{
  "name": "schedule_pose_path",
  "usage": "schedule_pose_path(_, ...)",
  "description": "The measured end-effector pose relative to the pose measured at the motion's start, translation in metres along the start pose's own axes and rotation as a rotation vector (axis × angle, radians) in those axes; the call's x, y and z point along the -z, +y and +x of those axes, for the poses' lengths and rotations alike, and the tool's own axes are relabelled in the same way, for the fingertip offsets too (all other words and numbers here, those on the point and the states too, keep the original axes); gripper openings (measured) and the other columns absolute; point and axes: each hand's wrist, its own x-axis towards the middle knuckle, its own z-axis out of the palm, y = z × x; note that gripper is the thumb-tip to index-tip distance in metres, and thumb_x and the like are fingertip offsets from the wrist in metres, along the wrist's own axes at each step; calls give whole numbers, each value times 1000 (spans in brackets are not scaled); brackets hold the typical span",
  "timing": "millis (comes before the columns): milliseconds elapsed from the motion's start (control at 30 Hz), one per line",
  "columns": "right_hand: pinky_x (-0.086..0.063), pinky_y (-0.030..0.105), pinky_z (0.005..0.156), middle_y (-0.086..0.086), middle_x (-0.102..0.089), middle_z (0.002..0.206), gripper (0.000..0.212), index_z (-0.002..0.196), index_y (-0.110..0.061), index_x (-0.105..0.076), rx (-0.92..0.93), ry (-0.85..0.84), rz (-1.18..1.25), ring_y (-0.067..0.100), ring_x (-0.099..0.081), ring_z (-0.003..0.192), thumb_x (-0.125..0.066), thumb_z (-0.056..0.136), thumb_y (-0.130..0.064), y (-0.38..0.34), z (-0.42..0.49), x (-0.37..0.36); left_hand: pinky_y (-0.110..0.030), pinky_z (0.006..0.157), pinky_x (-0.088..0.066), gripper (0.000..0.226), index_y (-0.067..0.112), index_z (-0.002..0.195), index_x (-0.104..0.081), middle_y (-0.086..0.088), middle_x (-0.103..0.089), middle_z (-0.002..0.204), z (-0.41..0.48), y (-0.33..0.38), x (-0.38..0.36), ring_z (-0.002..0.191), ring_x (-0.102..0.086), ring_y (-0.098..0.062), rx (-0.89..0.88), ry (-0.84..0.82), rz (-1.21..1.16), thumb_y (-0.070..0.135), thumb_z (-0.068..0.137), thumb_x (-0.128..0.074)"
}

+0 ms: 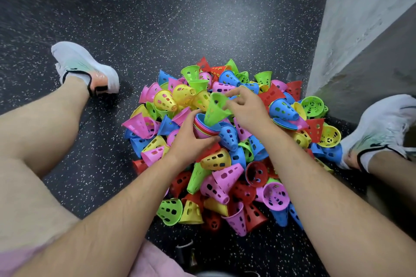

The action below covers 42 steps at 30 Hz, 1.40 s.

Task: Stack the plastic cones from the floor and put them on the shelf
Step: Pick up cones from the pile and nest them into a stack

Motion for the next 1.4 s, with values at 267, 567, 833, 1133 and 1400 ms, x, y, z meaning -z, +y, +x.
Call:
schedule_pose_path(267, -43, 39, 97, -1, -59, 131, 35, 127, -29, -62, 129, -297, -690, 26, -45, 120, -49, 96, -19, 28, 10, -40, -11, 93, -48, 82, 30, 142, -42, 6, -62, 128, -7, -12, 12, 110, -63, 2, 16, 79, -11, 22, 76, -91)
schedule_pose_path(567, -36, 30, 81, 4, -49, 94, 19, 93, -7, -55, 278, 109, -274, 16, -43, 89, -45, 103, -20, 37, 7, -33, -29, 102, -53, 86, 24, 147, -43, 5, -64, 122, -4, -23, 24, 109, -65, -5, 41, 97, -20, 23, 76, -91)
schedule_pose_path(833, -43, 25, 100, -9, -59, 124, 31, 129, -23, -58, 242, -80, -109, 4, -53, 116, -46, 100, -27, 29, -17, -11, -13, 92, -47, 74, 32, 132, -45, 14, -61, 118, 4, -16, 9, 105, -61, 6, 41, 52, 19, 26, 75, -91)
schedule_pose_path(1133, -35, 42, 108, 7, -48, 133, 47, 141, -18, -48, 59, -266, -708, 28, -40, 132, -56, 98, -36, 72, -23, -16, 0, 77, -43, 70, 28, 129, -43, 4, -58, 117, -3, -16, -2, 100, -60, -6, 13, -24, 101, 19, 77, -90)
schedule_pose_path(1400, -42, 26, 81, 1, -54, 97, 7, 97, -17, -63, 207, 103, -255, 10, -49, 87, -57, 97, -21, 43, -11, 9, 2, 74, -41, 82, 21, 143, -43, 1, -60, 122, -2, -15, 0, 99, -59, 4, 47, -11, 100, 25, 77, -91)
